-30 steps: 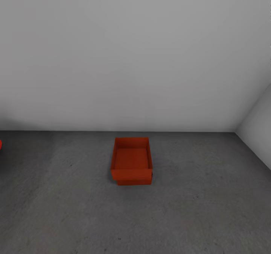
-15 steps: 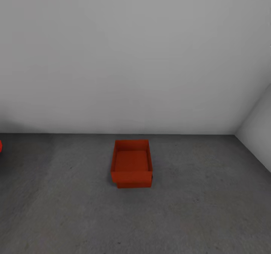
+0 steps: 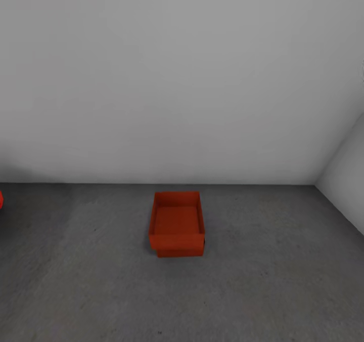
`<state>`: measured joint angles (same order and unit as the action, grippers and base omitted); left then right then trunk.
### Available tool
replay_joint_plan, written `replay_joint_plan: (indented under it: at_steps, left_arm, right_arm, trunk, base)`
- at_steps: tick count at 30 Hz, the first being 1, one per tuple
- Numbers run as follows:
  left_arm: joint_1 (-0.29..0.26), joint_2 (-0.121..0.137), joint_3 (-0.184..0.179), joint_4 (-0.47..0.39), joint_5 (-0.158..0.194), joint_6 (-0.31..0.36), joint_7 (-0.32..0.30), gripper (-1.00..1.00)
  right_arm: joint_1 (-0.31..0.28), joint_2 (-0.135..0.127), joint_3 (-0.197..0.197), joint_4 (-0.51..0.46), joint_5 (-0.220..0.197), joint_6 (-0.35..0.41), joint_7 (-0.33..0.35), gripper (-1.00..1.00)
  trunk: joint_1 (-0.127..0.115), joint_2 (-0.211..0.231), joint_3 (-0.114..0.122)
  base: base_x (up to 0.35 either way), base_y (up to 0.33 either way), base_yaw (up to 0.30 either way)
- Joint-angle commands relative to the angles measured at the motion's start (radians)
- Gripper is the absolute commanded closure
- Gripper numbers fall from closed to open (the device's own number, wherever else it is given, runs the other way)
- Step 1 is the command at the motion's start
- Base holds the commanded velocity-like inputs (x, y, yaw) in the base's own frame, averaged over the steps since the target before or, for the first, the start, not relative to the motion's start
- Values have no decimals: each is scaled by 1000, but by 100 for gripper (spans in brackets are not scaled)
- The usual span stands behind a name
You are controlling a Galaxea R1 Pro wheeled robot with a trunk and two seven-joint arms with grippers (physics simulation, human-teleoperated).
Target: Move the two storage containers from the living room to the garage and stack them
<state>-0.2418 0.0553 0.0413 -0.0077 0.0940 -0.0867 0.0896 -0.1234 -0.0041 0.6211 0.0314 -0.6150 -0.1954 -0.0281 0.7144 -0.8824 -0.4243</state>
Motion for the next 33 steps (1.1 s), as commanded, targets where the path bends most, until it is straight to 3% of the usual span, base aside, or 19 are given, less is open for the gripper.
replay_joint_plan:
  at_steps: [1,33]
  left_arm:
    - [-1,0,3,1,9,-4,-1,-100]
    - [-1,0,3,1,9,-4,-1,-100]
  right_arm:
    - [-1,1,8,2,-5,-4,0,-100]
    - [-1,2,8,2,-2,-4,0,-100]
  trunk:
    - [0,-1,1]
    - [0,-1,52]
  base:
    - [0,0,0]
    - [0,0,0]
